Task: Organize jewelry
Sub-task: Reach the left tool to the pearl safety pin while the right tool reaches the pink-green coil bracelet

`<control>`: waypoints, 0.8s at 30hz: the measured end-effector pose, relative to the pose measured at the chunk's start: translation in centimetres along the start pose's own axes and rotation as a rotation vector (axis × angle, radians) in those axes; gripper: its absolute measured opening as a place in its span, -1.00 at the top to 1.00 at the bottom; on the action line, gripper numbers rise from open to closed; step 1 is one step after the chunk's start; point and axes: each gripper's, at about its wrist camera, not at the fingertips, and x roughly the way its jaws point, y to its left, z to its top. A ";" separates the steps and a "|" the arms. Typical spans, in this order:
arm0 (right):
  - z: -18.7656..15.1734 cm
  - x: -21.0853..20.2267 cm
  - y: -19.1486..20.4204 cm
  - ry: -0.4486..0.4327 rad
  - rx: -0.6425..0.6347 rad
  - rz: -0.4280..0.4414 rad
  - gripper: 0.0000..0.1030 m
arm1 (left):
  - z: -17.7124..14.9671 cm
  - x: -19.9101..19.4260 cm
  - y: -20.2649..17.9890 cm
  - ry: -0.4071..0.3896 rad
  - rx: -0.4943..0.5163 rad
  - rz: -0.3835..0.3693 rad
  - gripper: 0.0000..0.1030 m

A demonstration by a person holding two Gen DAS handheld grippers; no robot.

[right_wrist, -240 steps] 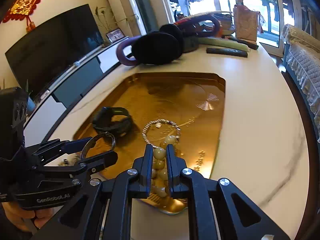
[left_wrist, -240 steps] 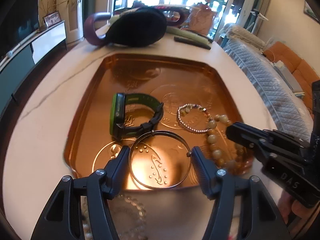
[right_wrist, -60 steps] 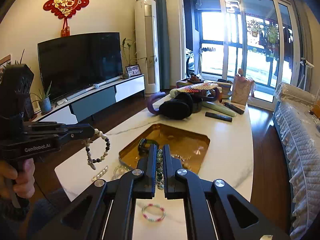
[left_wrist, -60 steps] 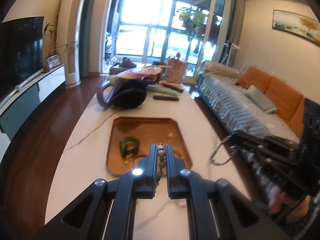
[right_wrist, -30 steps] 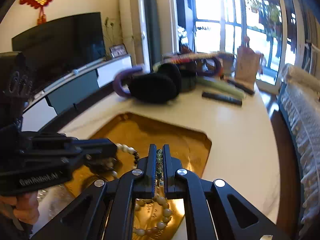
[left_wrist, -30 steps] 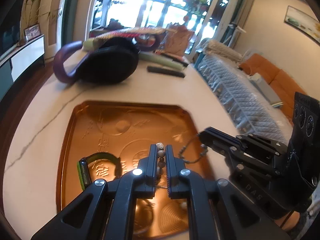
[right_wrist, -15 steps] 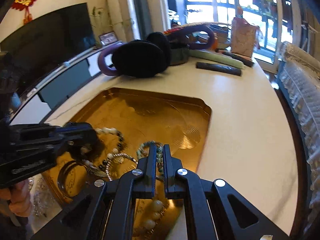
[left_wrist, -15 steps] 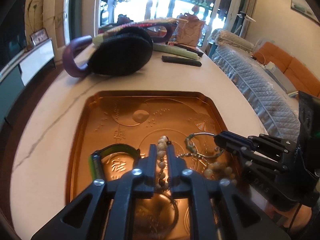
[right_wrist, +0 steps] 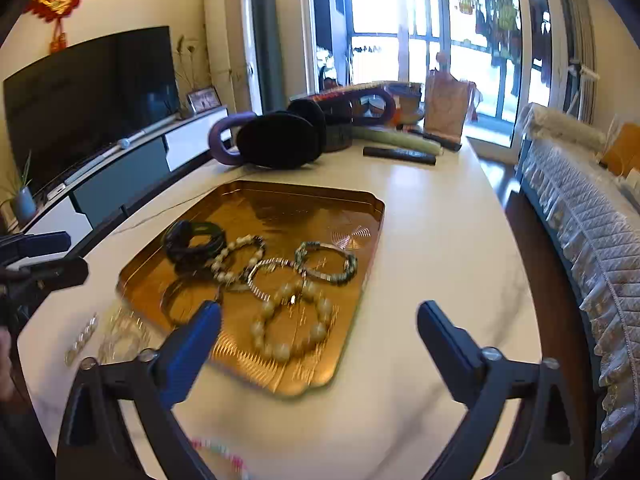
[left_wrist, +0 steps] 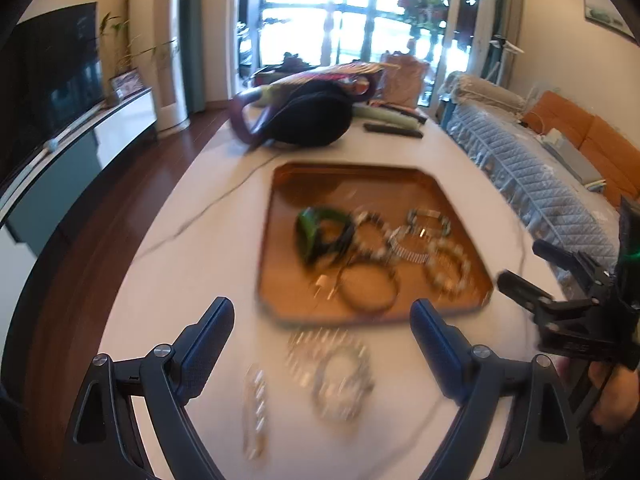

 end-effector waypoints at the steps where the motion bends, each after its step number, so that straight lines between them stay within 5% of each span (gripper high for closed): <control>1: -0.5 -0.1 0.2 0.027 0.004 0.042 -0.95 | -1.1 -0.5 0.6 0.003 -0.020 0.019 -0.74; 9: -4.1 -2.0 1.2 0.117 0.071 0.152 -0.95 | -6.4 -1.6 2.8 0.018 -0.104 0.018 -0.69; 11: -4.7 -2.4 1.3 0.112 0.091 0.152 -0.97 | -7.1 -1.0 3.2 0.042 -0.112 0.009 -0.42; 13: -5.2 -2.7 1.7 0.117 0.091 0.127 -0.97 | -7.5 0.2 3.3 0.084 -0.116 -0.004 -0.35; 21: -6.6 -1.9 4.5 0.176 -0.030 0.109 -0.97 | -8.5 1.9 1.5 0.073 -0.002 0.099 -0.32; 24: -6.9 -0.9 4.9 0.213 -0.049 0.101 -0.94 | -8.1 1.7 1.5 0.064 -0.009 0.069 0.33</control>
